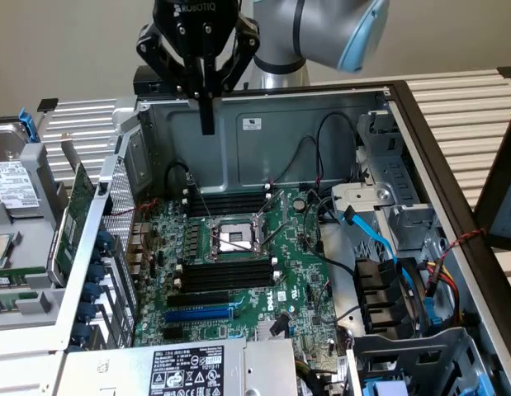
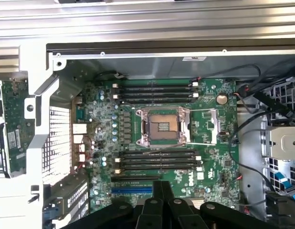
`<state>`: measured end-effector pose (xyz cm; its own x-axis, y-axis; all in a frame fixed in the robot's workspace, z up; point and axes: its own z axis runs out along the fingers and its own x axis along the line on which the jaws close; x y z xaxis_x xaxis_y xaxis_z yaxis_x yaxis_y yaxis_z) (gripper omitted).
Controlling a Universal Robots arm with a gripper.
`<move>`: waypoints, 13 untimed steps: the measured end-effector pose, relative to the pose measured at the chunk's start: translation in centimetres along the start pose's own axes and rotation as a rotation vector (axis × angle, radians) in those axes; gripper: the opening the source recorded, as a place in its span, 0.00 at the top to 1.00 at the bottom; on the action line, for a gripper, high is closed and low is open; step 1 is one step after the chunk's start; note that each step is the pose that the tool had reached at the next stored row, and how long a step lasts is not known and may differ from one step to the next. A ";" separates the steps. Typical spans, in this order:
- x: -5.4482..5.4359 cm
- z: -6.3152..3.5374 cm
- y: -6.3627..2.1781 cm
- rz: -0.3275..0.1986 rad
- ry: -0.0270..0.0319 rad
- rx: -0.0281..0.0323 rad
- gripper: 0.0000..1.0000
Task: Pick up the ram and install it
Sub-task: 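Reach for the ram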
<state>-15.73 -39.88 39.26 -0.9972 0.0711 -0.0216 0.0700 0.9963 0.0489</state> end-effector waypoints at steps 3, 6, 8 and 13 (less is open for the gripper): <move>1.3 -0.03 -0.09 0.000 -0.0009 -0.0001 0.89; 2.7 -0.07 -0.19 0.000 -0.0015 -0.0001 0.89; 3.6 -0.09 -0.25 0.000 -0.0020 -0.0001 0.89; 5.9 -0.15 -0.41 0.000 -0.0024 -0.0002 0.89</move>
<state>-21.62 -39.88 39.26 -0.9972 0.0711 -0.0240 0.0699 0.9963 0.0491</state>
